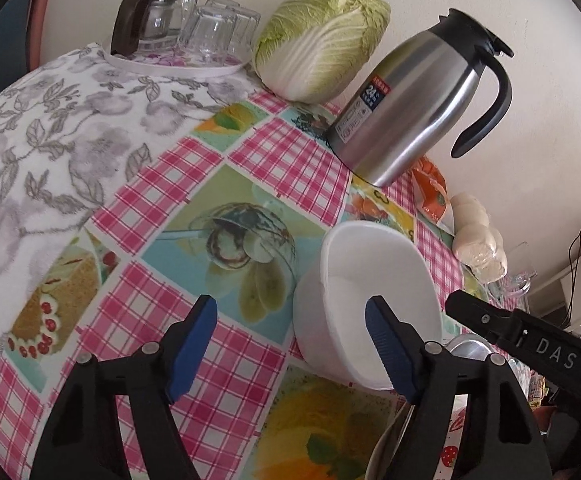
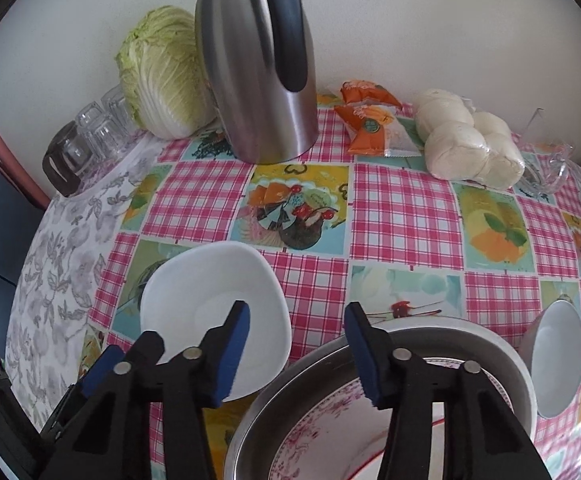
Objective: Organize plates and bowls
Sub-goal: 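Close the right tool on the square bowl rim while the left tool grips it too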
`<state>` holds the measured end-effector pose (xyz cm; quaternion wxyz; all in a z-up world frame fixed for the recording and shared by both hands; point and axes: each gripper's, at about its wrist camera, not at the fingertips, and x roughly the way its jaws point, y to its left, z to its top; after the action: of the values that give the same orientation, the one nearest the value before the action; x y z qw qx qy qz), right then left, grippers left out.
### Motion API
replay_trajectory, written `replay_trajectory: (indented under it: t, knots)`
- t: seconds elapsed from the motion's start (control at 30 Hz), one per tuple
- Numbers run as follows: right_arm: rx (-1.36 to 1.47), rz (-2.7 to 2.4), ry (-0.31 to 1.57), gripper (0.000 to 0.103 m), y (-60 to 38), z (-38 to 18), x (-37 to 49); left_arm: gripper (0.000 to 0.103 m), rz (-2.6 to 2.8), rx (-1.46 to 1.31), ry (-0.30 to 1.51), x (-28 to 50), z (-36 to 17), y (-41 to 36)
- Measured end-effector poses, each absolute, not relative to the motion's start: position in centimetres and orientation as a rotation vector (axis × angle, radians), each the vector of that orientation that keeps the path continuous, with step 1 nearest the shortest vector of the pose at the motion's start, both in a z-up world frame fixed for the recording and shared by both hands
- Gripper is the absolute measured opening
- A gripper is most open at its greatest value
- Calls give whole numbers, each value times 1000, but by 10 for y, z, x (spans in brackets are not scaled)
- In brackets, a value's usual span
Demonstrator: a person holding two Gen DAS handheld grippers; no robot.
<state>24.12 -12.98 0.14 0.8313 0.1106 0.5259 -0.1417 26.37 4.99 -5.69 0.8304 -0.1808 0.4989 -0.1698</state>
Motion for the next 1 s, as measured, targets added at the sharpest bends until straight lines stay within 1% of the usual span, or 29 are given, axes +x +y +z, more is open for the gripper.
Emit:
replay_trajectory:
  t: [0.03,0.07,0.1,0.13,0.17,0.23,0.3,0.33,0.5,0.6,0.83,1.0]
  knots:
    - [231,-297,1122,44,-128,-2,243,72,-364,-387,1066,264,-59,48]
    - [226,-294,1129,42,-127,-4,244,69,-366,-389,1071,265,-61,47]
    - [222,-293,1135,40,-125,-7,246,68,-365,-388,1077,265,-64,46]
    - [219,-290,1141,36,-124,-10,247,67,-363,-388,1082,266,-66,46]
    - [216,-287,1148,33,-123,-12,249,63,-362,-391,1084,266,-67,45]
    - [208,-286,1156,23,-121,-16,251,57,-371,-400,1096,267,-71,44]
    - [205,-278,1164,17,-119,-20,254,54,-385,-407,1098,268,-73,42]
    - [196,-281,1166,16,-118,-21,255,51,-391,-405,1098,268,-72,41]
    - [173,-298,1181,10,-118,-28,258,48,-395,-387,1102,268,-72,33]
    - [171,-297,1190,10,-119,-31,260,46,-397,-380,1101,268,-72,30]
    - [123,-278,1183,10,-114,-32,263,45,-385,-375,1101,268,-74,27]
    - [130,-212,1192,9,-107,-33,263,36,-351,-384,1112,268,-80,35]
